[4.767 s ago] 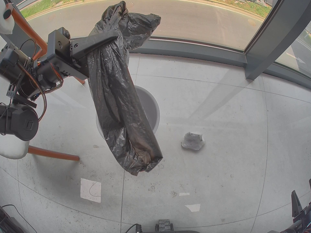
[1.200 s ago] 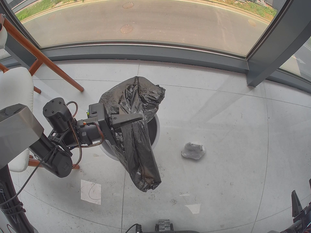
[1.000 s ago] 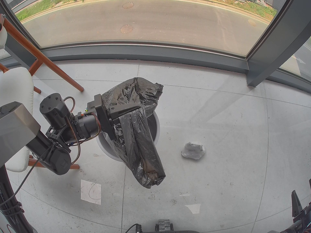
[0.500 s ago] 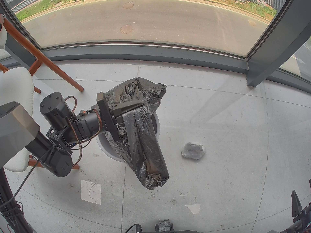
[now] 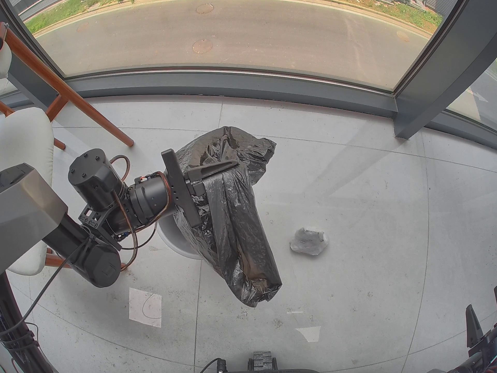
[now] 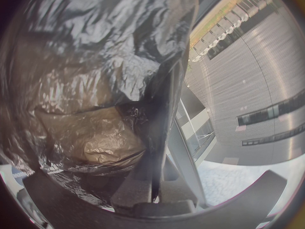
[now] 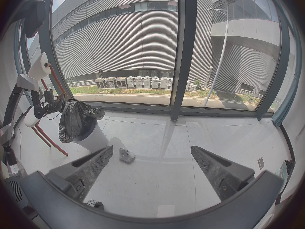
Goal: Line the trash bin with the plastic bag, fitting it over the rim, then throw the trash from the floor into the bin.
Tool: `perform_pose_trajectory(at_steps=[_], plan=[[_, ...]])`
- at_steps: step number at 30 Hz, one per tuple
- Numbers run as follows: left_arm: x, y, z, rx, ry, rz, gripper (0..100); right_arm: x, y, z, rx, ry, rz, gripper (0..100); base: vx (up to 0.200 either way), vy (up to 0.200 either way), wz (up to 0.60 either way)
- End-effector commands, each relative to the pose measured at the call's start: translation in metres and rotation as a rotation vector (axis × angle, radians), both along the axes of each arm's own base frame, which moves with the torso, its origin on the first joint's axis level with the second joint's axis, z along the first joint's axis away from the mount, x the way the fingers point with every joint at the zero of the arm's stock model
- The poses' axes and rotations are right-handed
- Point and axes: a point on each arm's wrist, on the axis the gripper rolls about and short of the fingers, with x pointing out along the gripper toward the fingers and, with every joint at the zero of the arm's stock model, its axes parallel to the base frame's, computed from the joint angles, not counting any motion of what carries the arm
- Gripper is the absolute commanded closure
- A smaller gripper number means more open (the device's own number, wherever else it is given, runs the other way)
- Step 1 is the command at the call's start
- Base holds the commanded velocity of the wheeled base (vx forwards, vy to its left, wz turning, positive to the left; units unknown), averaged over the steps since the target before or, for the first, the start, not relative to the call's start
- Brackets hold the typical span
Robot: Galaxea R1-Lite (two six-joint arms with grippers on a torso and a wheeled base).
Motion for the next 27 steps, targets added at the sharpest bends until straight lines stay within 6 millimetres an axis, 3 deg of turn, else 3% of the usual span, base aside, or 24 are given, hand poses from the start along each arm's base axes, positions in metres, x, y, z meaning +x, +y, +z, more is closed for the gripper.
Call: perform_pose_trajectory(at_steps=[1,6,18,21,27], plan=[[0.013,0.015,0.014,-0.126,0.096,0.075,100,0.000,0.000,-0.005,-0.001,0.002,0.001,0,0.000,0.000,0.00],[0.023,0.027,0.019,-0.220,0.199,0.105,100,0.000,0.000,-0.005,-0.001,0.002,0.001,0,0.000,0.000,0.00],[0.036,0.020,-0.003,-0.198,0.242,0.102,100,0.000,0.000,-0.005,-0.003,0.001,0.002,0,0.000,0.000,0.00],[0.037,0.010,-0.012,-0.178,0.247,0.084,100,0.000,0.000,-0.005,-0.003,0.002,0.002,0,0.000,0.000,0.00],[0.036,-0.010,-0.029,-0.037,0.052,0.108,100,0.000,0.000,-0.005,-0.003,0.001,0.002,0,0.000,0.000,0.00]])
